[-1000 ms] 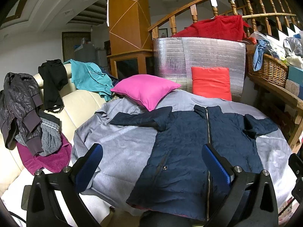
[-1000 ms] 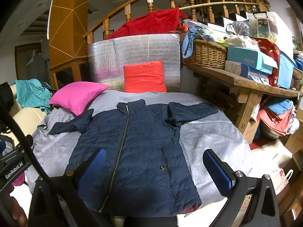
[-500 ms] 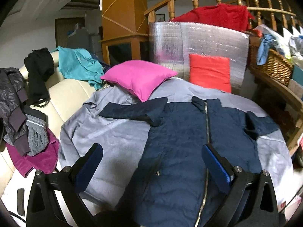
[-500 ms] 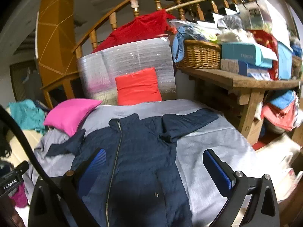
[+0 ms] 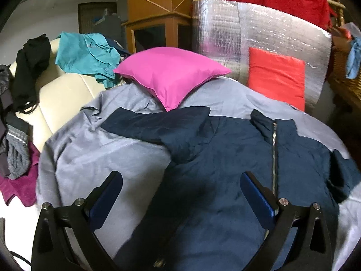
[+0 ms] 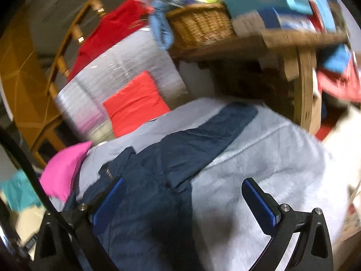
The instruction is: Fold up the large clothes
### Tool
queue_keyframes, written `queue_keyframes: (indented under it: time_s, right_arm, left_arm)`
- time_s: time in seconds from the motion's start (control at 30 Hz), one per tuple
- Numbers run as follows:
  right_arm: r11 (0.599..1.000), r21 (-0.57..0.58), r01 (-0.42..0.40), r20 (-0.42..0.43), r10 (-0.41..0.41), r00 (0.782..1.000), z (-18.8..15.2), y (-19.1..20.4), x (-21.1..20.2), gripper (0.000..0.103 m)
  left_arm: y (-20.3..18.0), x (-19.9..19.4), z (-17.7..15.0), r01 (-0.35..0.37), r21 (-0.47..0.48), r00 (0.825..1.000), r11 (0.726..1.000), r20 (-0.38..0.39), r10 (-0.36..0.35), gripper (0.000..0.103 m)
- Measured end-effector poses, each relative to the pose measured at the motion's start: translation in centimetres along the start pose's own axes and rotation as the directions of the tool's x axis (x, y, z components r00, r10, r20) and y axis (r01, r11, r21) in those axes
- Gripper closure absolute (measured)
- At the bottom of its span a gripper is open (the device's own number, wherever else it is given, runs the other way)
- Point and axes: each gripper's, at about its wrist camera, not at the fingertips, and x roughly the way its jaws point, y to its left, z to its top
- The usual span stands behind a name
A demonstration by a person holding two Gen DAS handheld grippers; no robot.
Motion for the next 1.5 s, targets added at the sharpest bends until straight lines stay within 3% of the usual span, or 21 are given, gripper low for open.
queue_keyframes:
  time_s: [0.2, 0.3, 0.47, 0.63, 0.73, 0.8, 0.83, 0.97, 1.03, 1.13, 1.27, 1.37, 1.43, 1.5]
  right_arm:
    - [0.979, 0.195, -0.055, -0.076, 0.071, 0.995, 2.6, -5.5, 8.6, 0.001]
    - [0.952, 0.294, -0.090, -0.131, 0.133, 0.982, 2.8, -7.6, 13.1, 0.011]
    - [0.918, 0.394, -0.036, -0.210, 0.129, 0.969, 2.8, -10.4, 19.7, 0.028]
    - [0.892, 0.448, 0.057, -0.250, 0.064, 0.966, 3.3, -12.8, 23.8, 0.037]
    - [0.895, 0.444, 0.052, -0.242, 0.064, 0.968, 3.6, -13.2, 25.6, 0.058]
    - [0.901, 0.433, 0.043, -0.247, 0.072, 0.966, 3.7, -13.0, 26.4, 0.082]
    - [0.900, 0.435, 0.032, -0.240, 0.082, 0.967, 3.7, -12.9, 26.6, 0.086]
    - [0.935, 0.353, -0.011, -0.182, 0.080, 0.980, 4.7, -9.7, 24.9, 0.091]
    - [0.946, 0.305, -0.107, -0.128, 0.152, 0.980, 5.5, -6.4, 22.6, 0.091]
    - [0.939, 0.267, -0.219, -0.109, 0.255, 0.961, 5.5, -2.0, 20.1, 0.091]
    - [0.899, 0.273, -0.342, -0.142, 0.389, 0.910, 2.3, 3.9, 17.3, 0.091]
    - [0.891, 0.281, -0.357, -0.205, 0.419, 0.885, -1.8, 7.7, 17.6, 0.087]
    - [0.899, 0.292, -0.325, -0.251, 0.400, 0.882, -4.8, 8.7, 18.1, 0.087]
    - [0.897, 0.325, -0.299, -0.307, 0.399, 0.864, -6.8, 8.6, 19.7, 0.077]
  left_arm:
    - [-2.4, 4.5, -0.5, -0.044, 0.048, 0.999, 0.998, 0.002, 0.044, 0.000]
    - [-3.7, 6.5, -0.8, -0.042, 0.104, 0.997, 0.994, -0.052, 0.048, 0.000]
    - [-5.5, 7.2, -1.0, -0.023, 0.154, 0.998, 0.988, -0.050, 0.031, 0.000]
    - [-7.1, 7.7, -1.4, -0.017, 0.201, 0.999, 0.979, -0.042, 0.026, 0.000]
    - [-7.7, 8.2, -1.4, -0.026, 0.224, 0.999, 0.974, -0.040, 0.036, 0.000]
    - [-7.9, 8.5, -1.3, -0.030, 0.229, 0.998, 0.973, -0.045, 0.041, 0.000]
    - [-7.9, 8.5, -1.4, -0.031, 0.227, 0.998, 0.973, -0.043, 0.042, 0.000]
    - [-7.3, 8.1, -0.9, -0.054, 0.208, 0.998, 0.977, -0.016, 0.059, 0.000]
    - [-6.7, 7.9, -0.7, -0.060, 0.189, 0.998, 0.980, -0.004, 0.062, 0.000]
    - [-5.6, 7.6, -0.2, -0.063, 0.155, 0.998, 0.986, 0.001, 0.063, 0.000]
    - [-4.1, 7.8, 0.2, -0.056, 0.115, 0.998, 0.992, -0.018, 0.058, 0.000]
    - [-3.6, 8.5, 0.0, -0.042, 0.112, 0.997, 0.993, -0.060, 0.049, 0.000]
    - [-3.4, 10.1, -0.4, -0.043, 0.142, 0.989, 0.989, -0.131, 0.061, 0.000]
    - [-3.1, 11.6, -0.8, -0.033, 0.151, 0.978, 0.988, -0.199, 0.063, 0.000]
